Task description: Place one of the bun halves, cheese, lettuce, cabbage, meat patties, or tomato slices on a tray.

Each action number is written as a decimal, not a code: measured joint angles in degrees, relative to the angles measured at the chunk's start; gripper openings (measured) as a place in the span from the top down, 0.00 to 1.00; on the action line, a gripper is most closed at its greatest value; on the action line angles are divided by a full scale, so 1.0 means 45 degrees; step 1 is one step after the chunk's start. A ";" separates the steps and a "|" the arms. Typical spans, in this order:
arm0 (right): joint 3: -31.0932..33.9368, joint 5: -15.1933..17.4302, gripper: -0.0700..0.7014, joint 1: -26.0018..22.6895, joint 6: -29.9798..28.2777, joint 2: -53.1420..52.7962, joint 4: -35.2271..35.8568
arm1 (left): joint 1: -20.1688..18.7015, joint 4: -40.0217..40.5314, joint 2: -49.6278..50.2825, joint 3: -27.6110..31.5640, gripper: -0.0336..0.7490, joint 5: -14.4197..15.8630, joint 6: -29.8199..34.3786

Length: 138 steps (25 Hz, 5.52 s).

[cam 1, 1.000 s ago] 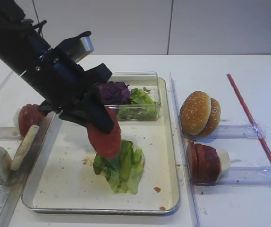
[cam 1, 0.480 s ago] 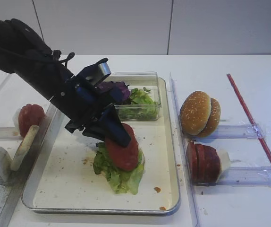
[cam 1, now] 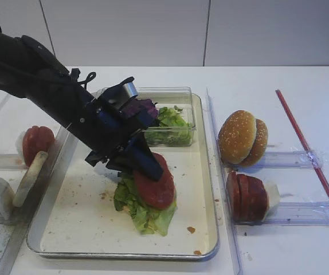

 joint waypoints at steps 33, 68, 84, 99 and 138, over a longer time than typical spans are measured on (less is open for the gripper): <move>0.0000 0.0000 0.73 0.0000 0.0030 0.0000 0.0000 | 0.0000 0.1013 0.0214 -0.0116 0.66 -0.0265 -0.1420; 0.0000 0.0000 0.85 0.0000 0.0030 0.0000 0.0000 | -0.0107 0.6669 -0.0127 -0.2424 0.47 0.0210 -0.7015; 0.0000 0.0000 0.85 0.0000 0.0002 0.0000 0.0000 | -0.1024 0.9762 -0.0585 -0.2568 0.47 0.0283 -0.9338; 0.0000 0.0000 0.85 0.0000 0.0002 0.0000 0.0000 | -0.1024 1.0916 -0.1187 -0.2568 0.47 0.0310 -1.0034; 0.0000 0.0000 0.85 0.0000 0.0002 0.0000 0.0000 | 0.2309 1.2966 -0.4248 -0.1830 0.47 0.0506 -0.9901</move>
